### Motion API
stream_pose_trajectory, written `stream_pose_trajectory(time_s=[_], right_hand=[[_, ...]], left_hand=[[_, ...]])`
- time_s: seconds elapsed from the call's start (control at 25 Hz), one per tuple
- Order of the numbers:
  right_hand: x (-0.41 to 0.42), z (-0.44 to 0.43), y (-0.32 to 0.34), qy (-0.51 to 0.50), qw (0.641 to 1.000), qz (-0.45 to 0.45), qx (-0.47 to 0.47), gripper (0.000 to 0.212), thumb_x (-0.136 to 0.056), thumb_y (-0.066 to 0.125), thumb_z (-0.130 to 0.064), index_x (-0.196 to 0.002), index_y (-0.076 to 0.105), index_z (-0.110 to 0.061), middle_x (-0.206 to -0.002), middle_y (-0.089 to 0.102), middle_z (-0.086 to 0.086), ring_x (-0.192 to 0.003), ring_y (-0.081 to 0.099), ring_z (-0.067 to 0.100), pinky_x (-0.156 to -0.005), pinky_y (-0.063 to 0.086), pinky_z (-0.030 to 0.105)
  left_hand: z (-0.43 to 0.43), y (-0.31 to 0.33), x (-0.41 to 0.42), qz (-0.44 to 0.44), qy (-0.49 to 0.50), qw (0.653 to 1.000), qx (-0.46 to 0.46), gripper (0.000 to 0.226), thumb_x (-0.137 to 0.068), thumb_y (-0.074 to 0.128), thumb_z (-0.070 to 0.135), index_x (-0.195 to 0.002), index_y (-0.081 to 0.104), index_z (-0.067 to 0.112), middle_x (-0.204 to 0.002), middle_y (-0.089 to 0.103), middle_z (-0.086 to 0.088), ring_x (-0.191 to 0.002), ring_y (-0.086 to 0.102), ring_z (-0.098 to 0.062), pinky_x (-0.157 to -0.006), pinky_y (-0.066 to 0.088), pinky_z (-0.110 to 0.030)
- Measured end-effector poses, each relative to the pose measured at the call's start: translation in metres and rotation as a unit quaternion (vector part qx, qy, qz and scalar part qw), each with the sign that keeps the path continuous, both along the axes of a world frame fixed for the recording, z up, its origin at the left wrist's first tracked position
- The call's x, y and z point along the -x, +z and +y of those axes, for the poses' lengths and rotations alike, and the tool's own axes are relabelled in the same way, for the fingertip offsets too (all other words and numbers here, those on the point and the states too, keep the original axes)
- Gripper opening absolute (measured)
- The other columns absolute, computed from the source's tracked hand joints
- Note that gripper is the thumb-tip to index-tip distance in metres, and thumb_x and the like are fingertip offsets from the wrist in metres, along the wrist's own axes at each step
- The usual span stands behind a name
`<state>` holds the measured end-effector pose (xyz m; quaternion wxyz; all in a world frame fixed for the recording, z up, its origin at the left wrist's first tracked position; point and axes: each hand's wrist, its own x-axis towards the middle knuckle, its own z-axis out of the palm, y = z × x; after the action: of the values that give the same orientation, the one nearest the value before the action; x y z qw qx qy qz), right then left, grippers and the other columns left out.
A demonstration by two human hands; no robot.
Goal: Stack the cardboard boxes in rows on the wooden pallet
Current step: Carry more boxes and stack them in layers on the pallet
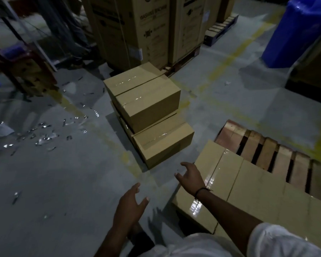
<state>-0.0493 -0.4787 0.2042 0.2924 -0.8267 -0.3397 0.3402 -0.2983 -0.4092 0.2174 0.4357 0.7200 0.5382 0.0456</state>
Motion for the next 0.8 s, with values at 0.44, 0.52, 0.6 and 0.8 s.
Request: stream_pose_trajectory(time_s=[0.44,0.52,0.6,0.8], right_hand=[[0.053,0.163,0.007,-0.169,0.984,0.049,-0.03,0.061,-0.093,0.069,-0.038,-0.144,0.048,-0.012,-0.147,0.046,0.009,-0.136,0.042,0.021,-0.111,0.03,0.026],[0.042,0.176,-0.004,-0.207,0.976,0.064,-0.025,0.061,-0.093,0.069,-0.037,-0.144,0.048,-0.011,-0.147,0.046,0.01,-0.136,0.042,0.022,-0.114,0.033,0.03],[0.03,0.191,-0.016,-0.235,0.969,0.078,-0.013,0.063,-0.092,0.07,-0.037,-0.144,0.048,-0.012,-0.147,0.046,0.009,-0.136,0.043,0.022,-0.115,0.034,0.033],[-0.02,0.252,-0.049,-0.241,0.964,0.114,0.015,0.058,-0.09,0.069,-0.042,-0.138,0.053,-0.015,-0.139,0.051,0.007,-0.127,0.051,0.024,-0.107,0.041,0.031]], left_hand=[[0.217,0.016,-0.044,0.01,-0.258,0.965,-0.053,0.071,-0.092,0.067,0.048,-0.153,0.039,0.025,-0.145,0.054,0.001,-0.129,0.051,-0.016,-0.098,0.043,-0.026],[0.238,0.009,-0.06,0.013,-0.279,0.959,-0.038,0.071,-0.092,0.067,0.048,-0.153,0.038,0.025,-0.146,0.054,-0.001,-0.131,0.05,-0.017,-0.098,0.041,-0.025],[0.258,0.004,-0.077,0.022,-0.301,0.953,-0.029,0.071,-0.092,0.067,0.047,-0.153,0.038,0.024,-0.145,0.055,-0.002,-0.131,0.051,-0.017,-0.099,0.042,-0.026],[0.323,-0.008,-0.127,0.05,-0.306,0.95,-0.03,0.068,-0.092,0.067,0.044,-0.152,0.042,0.023,-0.14,0.058,-0.001,-0.121,0.055,-0.012,-0.087,0.037,-0.017]])
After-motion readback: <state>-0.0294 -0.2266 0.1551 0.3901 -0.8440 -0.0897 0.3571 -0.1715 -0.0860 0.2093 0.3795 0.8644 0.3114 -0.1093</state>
